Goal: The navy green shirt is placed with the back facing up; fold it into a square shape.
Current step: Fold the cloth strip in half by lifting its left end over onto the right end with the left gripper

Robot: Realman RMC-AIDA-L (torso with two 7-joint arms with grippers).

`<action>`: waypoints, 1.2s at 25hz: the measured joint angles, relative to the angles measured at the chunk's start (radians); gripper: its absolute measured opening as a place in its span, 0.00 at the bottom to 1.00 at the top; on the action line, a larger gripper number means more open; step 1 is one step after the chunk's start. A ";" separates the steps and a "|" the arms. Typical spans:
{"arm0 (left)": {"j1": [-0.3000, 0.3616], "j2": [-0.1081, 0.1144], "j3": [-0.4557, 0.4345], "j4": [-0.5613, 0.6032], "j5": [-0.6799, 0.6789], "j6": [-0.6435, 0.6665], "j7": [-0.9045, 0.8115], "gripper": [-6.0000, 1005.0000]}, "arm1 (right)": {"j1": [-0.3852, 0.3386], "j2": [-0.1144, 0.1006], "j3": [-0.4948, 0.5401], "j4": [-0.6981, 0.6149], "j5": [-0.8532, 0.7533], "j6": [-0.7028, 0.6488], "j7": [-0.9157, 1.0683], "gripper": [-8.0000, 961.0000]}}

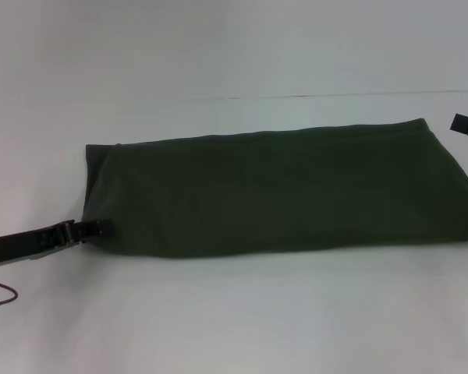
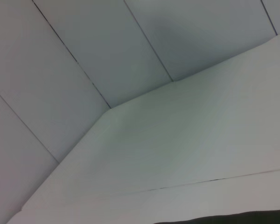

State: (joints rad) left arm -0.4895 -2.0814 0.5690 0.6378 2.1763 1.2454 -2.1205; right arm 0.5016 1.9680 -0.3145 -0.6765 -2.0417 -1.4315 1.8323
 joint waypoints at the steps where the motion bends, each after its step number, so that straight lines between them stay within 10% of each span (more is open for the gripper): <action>1: 0.001 0.000 0.000 0.000 0.000 0.000 0.000 0.56 | 0.000 0.000 0.000 0.000 0.000 0.000 0.000 0.94; 15: 0.037 -0.003 -0.025 0.034 -0.009 -0.014 0.004 0.06 | -0.001 0.018 0.001 0.004 0.000 -0.001 -0.010 0.94; 30: 0.138 0.007 -0.194 0.146 -0.005 -0.044 0.026 0.06 | 0.039 0.065 -0.007 0.032 0.044 0.025 -0.016 0.94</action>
State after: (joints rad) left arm -0.3512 -2.0748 0.3751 0.7840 2.1715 1.2018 -2.0945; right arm 0.5403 2.0329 -0.3216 -0.6447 -1.9979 -1.4067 1.8163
